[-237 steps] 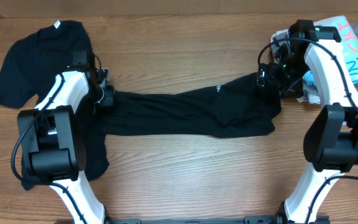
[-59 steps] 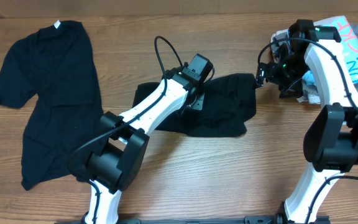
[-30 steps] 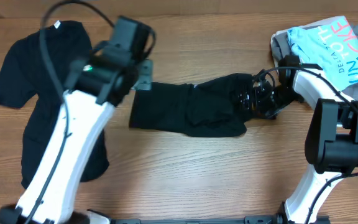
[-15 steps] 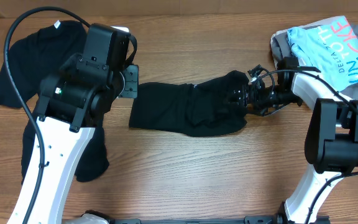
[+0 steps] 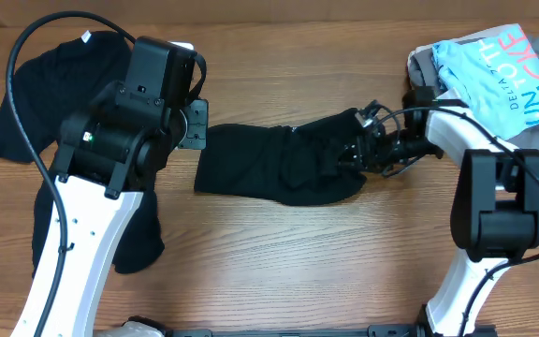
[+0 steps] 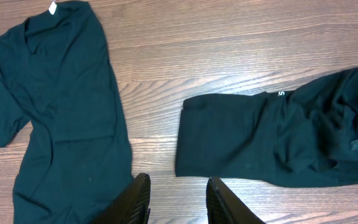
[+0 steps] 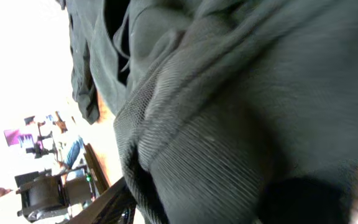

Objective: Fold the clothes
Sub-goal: 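Lift the folded bundle with the right gripper and carry it leftward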

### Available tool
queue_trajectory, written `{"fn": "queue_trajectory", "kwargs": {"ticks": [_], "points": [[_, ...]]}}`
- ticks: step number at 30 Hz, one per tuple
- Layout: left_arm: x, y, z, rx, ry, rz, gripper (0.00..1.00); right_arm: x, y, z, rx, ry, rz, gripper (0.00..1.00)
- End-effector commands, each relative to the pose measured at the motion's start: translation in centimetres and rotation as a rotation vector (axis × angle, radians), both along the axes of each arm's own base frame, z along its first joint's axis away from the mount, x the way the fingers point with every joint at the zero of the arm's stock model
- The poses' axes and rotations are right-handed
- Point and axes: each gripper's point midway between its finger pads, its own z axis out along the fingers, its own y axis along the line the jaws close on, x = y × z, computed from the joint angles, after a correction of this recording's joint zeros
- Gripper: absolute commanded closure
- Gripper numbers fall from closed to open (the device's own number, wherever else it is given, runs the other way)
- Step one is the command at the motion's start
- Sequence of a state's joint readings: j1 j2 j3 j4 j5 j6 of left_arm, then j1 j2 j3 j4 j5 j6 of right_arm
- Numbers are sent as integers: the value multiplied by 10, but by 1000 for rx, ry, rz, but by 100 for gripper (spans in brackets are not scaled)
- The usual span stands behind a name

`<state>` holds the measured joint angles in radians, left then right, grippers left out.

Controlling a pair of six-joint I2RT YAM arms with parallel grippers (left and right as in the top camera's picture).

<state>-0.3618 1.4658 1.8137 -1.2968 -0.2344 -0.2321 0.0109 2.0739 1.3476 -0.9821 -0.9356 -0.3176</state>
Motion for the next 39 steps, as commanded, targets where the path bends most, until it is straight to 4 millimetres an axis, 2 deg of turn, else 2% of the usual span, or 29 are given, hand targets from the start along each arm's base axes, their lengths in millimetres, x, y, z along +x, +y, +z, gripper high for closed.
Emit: {"fn": "queue_trajectory", "kwargs": {"ticks": [1,2,3,4,5,6,10,12,15,17,20,23,25,26,28,31,33,36,39], "points": [[3,5,-4,35,15,7,67,-6,18,-2,0,-2,45,52],[4,5,-6,39,22,7,67,-6,21,-2,-1,-4,52,55],[4,5,-8,42,27,7,67,-7,21,-3,-8,3,49,62],[5,6,-11,52,39,10,68,-5,15,-10,-67,42,11,81],[5,6,-13,57,46,12,67,-2,9,-16,-110,62,-17,91],[6,6,-15,62,52,13,68,1,-1,-22,-168,82,-54,96],[7,7,-16,67,53,16,69,17,-40,-13,-214,111,-157,96],[8,10,-15,82,46,27,68,27,-73,-1,-244,114,-233,96],[8,12,-15,84,47,35,68,31,-111,19,-267,127,-320,96],[9,15,-15,83,46,44,68,30,-123,28,-265,130,-352,96],[11,23,-15,82,47,66,68,29,-126,41,-266,109,-359,96],[12,33,-15,81,48,96,68,27,-110,51,-269,77,-321,96],[13,41,-15,78,50,116,68,24,-88,57,-270,55,-267,96],[14,45,-15,78,50,127,67,21,-71,59,-273,44,-223,96],[14,49,-15,77,51,140,67,14,-42,55,-308,39,-147,96],[15,52,-15,77,50,150,67,4,-11,46,-396,40,-84,96],[16,52,-15,76,46,151,67,-10,26,41,-455,26,-13,96],[17,54,-13,73,39,156,66,-22,65,36,-516,-7,27,96],[18,54,-13,73,37,156,66,-28,87,32,-564,-47,40,96]]}}
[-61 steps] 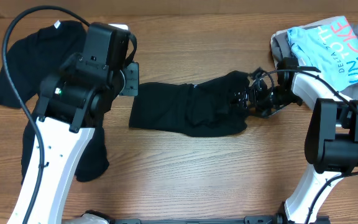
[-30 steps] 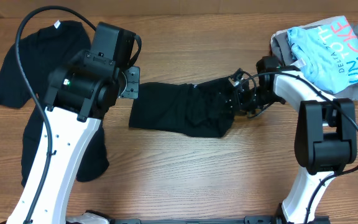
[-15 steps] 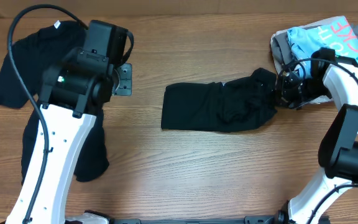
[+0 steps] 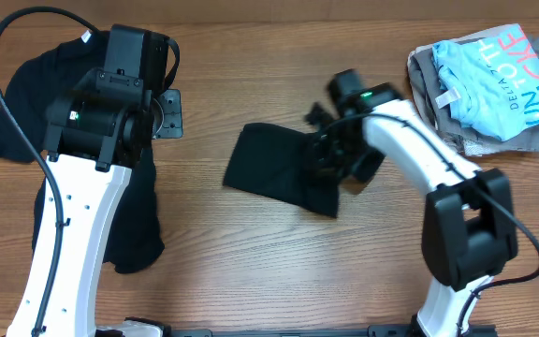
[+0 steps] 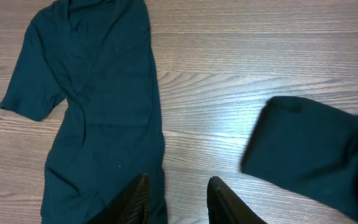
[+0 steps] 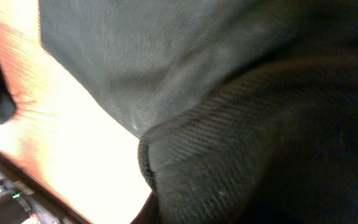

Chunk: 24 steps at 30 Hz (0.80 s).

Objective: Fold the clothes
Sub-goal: 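Lift the folded bundle with the right gripper and carry it leftward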

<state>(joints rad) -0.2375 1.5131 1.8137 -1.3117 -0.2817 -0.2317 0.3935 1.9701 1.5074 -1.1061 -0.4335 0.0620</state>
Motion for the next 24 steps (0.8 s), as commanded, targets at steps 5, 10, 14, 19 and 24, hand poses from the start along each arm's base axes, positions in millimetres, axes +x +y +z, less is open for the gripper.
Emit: {"fn": "queue_trajectory", "kwargs": {"ticks": [5,10,14,19,24], "points": [[3,5,2,17,-10,5,66,0,43,9,-63,-123,-2,96],[3,5,3,18,-11,5,68,14,47,47,-11,-165,-27,96],[3,5,3,18,-11,6,68,27,9,100,-7,-190,-121,96],[3,5,3,17,-11,5,67,31,-67,117,-50,-144,-262,96],[3,5,2,17,-10,4,67,34,-114,116,-62,-123,-301,96]]}}
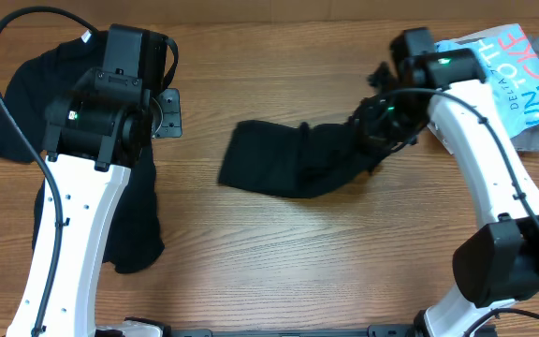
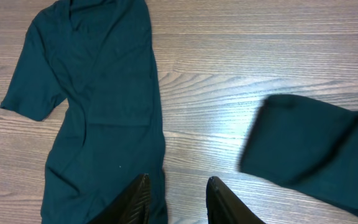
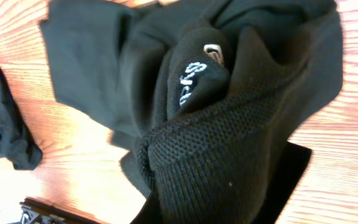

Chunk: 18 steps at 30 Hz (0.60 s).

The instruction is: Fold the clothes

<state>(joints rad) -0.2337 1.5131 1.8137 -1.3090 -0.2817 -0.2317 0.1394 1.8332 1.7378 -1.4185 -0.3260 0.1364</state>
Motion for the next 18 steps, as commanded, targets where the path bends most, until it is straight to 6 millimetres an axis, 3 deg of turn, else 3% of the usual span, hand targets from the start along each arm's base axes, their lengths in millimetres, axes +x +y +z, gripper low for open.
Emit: {"fn": "queue_trajectory", "kwargs": {"ticks": [1,4,9,11,13,17,18], "points": [[2,4,2,17,-7,0,67,7,-8,19,18,-78,28,96],[2,3,2,11,-7,-3,67,8,8,23,63,-110,88,96],[2,3,2,11,-6,-3,67,-2,82,23,87,-175,265,96],[2,2,2,11,-6,-3,67,-5,101,16,70,-183,292,96],[2,0,1,-1,-3,-12,67,-12,127,2,60,-180,346,96],[2,-2,1,-12,0,-19,67,-25,174,-47,44,-105,416,93],[2,-2,1,-12,0,-19,67,-26,180,-54,42,-95,428,74]]}}
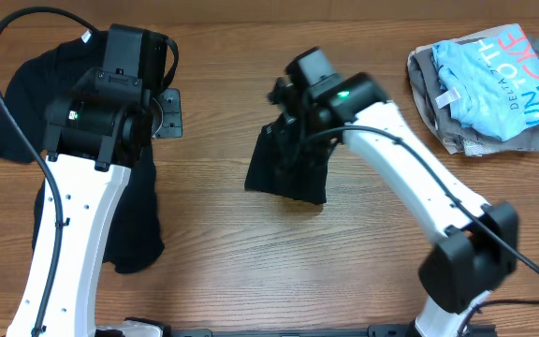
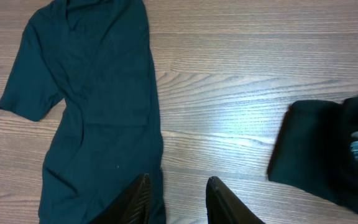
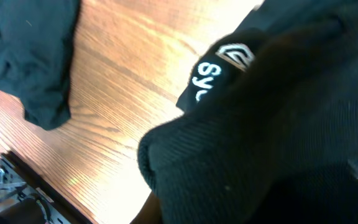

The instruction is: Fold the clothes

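A black garment [image 1: 288, 173] with white lettering [image 3: 213, 68] lies bunched in a short heap at the table's middle. My right gripper [image 1: 293, 126] is over its far part and shut on the cloth; the fabric [image 3: 260, 130] fills the right wrist view and hides the fingers. A black T-shirt [image 1: 21, 112] lies spread at the far left, partly under my left arm, and shows teal-dark [image 2: 98, 106] in the left wrist view. My left gripper [image 2: 176, 183] hovers open by that shirt's right edge, with nothing between its fingers. The bunched garment [image 2: 328, 149] is at that view's right.
A folded pile with a light blue printed shirt [image 1: 489, 75] on top sits at the far right corner. Bare wooden table [image 1: 251, 262] runs along the front. The left arm's black cable [image 1: 12, 65] loops over the T-shirt.
My right gripper was near the folded pile with the black garment stretched out to the left. Now it is at the middle, and the garment is doubled into a short heap. The left arm has not moved.
First the black garment lay long across the middle, my right gripper on its right end and my left gripper by its left edge. Then the left gripper stood farther left and the right held the garment bunched. Later it was stretched rightward, now bunched again.
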### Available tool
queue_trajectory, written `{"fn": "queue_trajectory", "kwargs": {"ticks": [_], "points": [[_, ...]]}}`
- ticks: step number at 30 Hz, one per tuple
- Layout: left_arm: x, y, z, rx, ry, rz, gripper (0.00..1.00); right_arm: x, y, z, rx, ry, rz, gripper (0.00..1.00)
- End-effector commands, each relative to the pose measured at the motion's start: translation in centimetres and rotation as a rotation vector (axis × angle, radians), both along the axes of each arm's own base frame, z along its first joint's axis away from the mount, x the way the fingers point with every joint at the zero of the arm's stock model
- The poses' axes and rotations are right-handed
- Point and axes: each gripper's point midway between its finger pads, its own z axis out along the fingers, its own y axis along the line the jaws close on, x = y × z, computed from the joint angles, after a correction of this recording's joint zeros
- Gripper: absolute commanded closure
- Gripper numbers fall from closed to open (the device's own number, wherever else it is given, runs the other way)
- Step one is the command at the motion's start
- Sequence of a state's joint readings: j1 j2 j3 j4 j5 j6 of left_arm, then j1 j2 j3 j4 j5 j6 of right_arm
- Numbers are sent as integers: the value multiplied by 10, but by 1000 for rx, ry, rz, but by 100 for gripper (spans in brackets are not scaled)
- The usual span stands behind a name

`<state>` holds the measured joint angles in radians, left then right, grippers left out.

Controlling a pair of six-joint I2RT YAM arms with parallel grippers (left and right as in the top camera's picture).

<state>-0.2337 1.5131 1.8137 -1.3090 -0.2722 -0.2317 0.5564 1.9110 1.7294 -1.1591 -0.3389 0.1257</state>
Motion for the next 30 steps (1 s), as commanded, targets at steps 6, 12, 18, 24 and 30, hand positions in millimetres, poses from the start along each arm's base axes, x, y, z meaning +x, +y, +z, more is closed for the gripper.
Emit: {"fn": "queue_trajectory", "kwargs": {"ticks": [6,12,18,24,30], "points": [[3,-1,2,-6,-6,-14,67,-5,17,-18,-30,46,19,23],[3,-1,2,-6,-8,-14,67,28,-29,7,-128,-29,-192,23],[4,-1,2,-7,-9,-14,67,51,-78,-7,-248,-48,-385,23],[4,-1,2,-6,-9,-14,67,65,-70,-46,-218,-61,-388,39],[3,-1,2,-5,-9,-14,67,83,-42,-48,-92,-93,-360,96]]}}
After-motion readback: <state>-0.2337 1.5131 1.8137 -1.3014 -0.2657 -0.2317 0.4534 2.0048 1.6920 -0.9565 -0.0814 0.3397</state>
